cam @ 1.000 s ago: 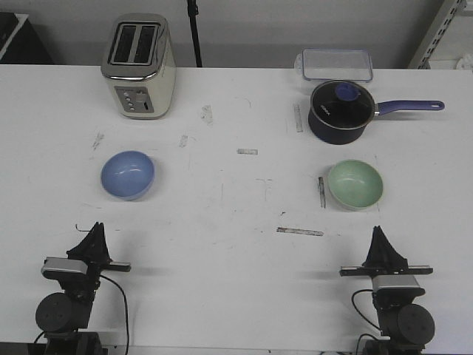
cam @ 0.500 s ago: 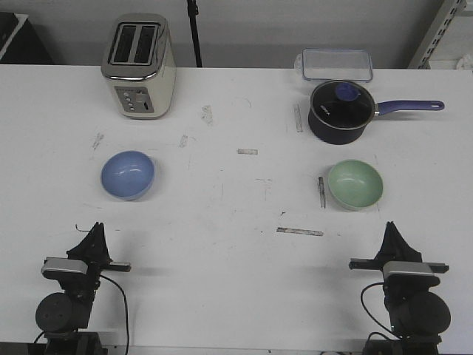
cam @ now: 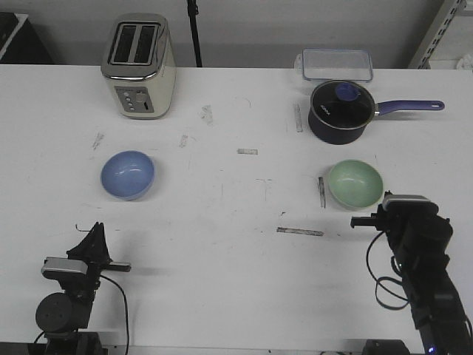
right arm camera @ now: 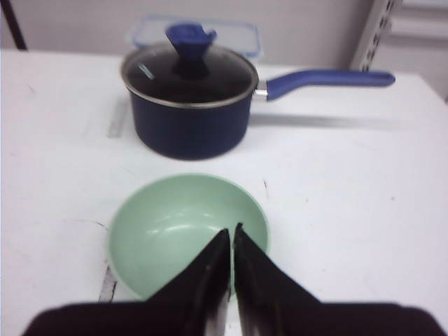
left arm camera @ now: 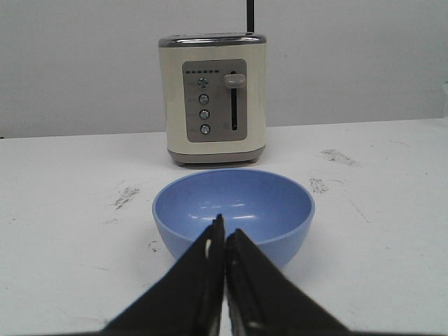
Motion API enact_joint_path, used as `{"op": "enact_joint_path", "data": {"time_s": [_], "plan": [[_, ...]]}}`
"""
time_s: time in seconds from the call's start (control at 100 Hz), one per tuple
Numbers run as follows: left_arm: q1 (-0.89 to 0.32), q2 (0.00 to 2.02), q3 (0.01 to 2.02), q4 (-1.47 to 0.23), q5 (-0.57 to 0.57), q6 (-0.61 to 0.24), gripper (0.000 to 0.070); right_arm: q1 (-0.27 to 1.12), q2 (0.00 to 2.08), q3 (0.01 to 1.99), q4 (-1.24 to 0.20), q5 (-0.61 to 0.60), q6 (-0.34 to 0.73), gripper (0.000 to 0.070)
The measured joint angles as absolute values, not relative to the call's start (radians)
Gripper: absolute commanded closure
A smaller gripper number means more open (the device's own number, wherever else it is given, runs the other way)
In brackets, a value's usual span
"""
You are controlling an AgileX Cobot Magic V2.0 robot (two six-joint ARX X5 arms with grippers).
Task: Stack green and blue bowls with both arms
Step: 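Reach the right gripper forward to the rim of the pale green bowl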
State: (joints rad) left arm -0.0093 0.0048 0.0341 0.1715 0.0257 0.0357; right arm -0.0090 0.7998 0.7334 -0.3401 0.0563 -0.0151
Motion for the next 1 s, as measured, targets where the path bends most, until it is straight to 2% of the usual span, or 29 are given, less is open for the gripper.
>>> {"op": "enact_joint_path", "data": {"time_s": [0.22, 0.34, 0.49, 0.54, 0.58, 0.63, 0.7, 0.81, 0.94, 1.0], "plan": [[-0.009, 0.005, 0.034, 0.172, 0.026, 0.036, 0.0698, -0.056, 1.066, 1.015, -0.588, 0.054, 0.013, 0.0697], [-0.009, 0.005, 0.034, 0.172, 0.026, 0.036, 0.0698, -0.073, 1.199, 1.160, -0.718, 0.052, 0.066, 0.0697], [-0.009, 0.005, 0.034, 0.171, 0.026, 0.036, 0.0698, -0.103, 1.336, 1.288, -0.860, -0.033, 0.145, 0.0689], [-0.009, 0.005, 0.034, 0.172, 0.026, 0.036, 0.0698, -0.118, 1.379, 1.323, -0.891, -0.076, 0.172, 0.0630], [-0.009, 0.005, 0.034, 0.172, 0.026, 0.036, 0.0698, -0.131, 1.412, 1.349, -0.914, -0.109, 0.192, 0.0530], [-0.009, 0.005, 0.034, 0.172, 0.026, 0.036, 0.0698, -0.147, 1.452, 1.376, -0.932, -0.136, 0.212, 0.0371], [-0.009, 0.005, 0.034, 0.172, 0.026, 0.036, 0.0698, -0.171, 1.497, 1.397, -0.939, -0.153, 0.228, 0.0253], [-0.009, 0.005, 0.034, 0.172, 0.026, 0.036, 0.0698, -0.199, 1.543, 1.398, -0.939, -0.164, 0.242, 0.0225], [-0.009, 0.005, 0.034, 0.171, 0.026, 0.036, 0.0698, -0.210, 1.579, 1.398, -0.951, -0.173, 0.242, 0.0130], [-0.009, 0.005, 0.034, 0.172, 0.026, 0.036, 0.0698, -0.211, 1.594, 1.398, -0.950, -0.191, 0.241, 0.0127]]}}
